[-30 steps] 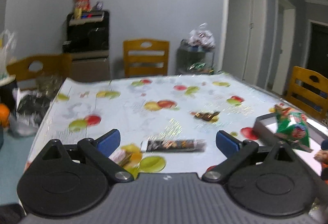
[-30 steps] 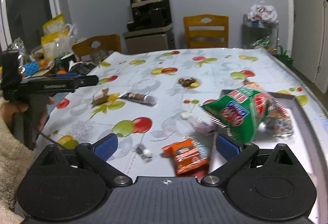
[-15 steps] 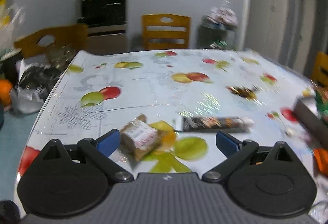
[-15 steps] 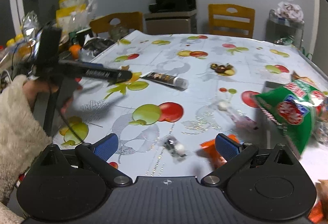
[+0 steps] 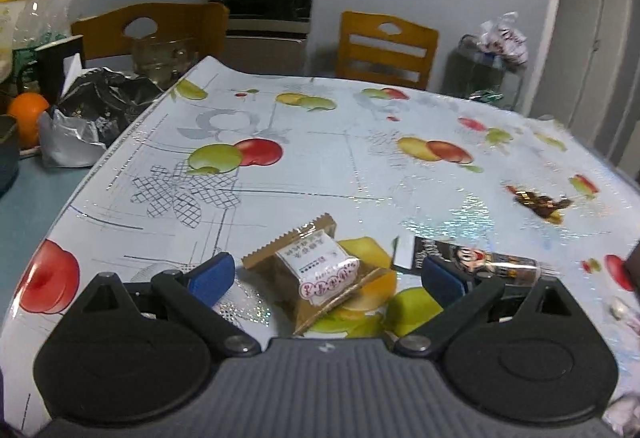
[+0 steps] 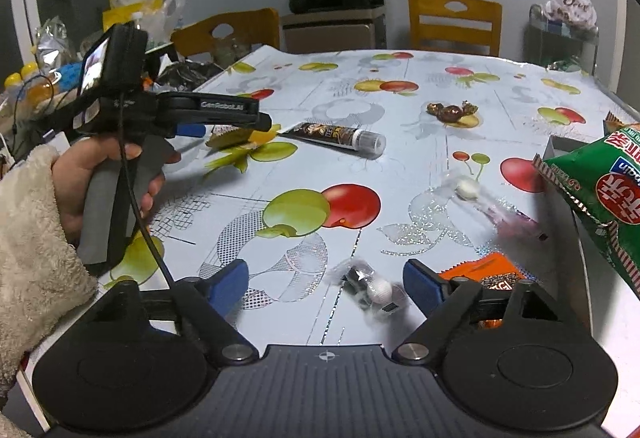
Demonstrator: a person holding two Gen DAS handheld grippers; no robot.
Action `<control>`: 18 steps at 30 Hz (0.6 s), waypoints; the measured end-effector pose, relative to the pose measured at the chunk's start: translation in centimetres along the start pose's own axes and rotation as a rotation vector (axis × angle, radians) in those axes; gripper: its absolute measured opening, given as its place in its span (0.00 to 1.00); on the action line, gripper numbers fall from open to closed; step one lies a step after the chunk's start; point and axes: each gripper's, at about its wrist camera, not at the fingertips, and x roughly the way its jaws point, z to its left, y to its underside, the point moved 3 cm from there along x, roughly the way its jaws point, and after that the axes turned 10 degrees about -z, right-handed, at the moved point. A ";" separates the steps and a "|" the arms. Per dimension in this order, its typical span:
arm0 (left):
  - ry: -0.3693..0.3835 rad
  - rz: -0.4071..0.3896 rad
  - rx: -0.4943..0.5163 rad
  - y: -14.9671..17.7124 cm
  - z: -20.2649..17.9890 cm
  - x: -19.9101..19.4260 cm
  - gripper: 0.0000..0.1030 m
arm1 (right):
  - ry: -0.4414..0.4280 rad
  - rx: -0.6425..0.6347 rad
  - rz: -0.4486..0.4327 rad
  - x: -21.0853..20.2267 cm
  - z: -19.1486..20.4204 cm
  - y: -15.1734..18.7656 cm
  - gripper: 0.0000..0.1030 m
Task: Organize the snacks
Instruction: 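Grasp the brown-wrapped biscuit with the left tool while the right tool grasps the clear candy packet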
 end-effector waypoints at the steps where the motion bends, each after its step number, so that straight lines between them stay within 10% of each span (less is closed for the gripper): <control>1: -0.020 0.009 0.007 0.0 -0.2 0.2 0.97 | -0.004 0.002 0.002 0.1 0.0 0.1 0.81; 7: -0.061 0.046 0.042 0.3 -0.7 1.1 0.81 | -0.018 0.004 0.010 0.4 0.2 0.2 0.79; 11: 0.001 0.026 0.038 0.2 -0.5 0.6 0.51 | -0.017 0.000 0.008 0.4 0.3 0.2 0.79; 18: 0.117 0.033 0.080 0.7 -0.9 -0.4 0.50 | -0.004 -0.005 0.006 0.3 0.0 0.2 0.75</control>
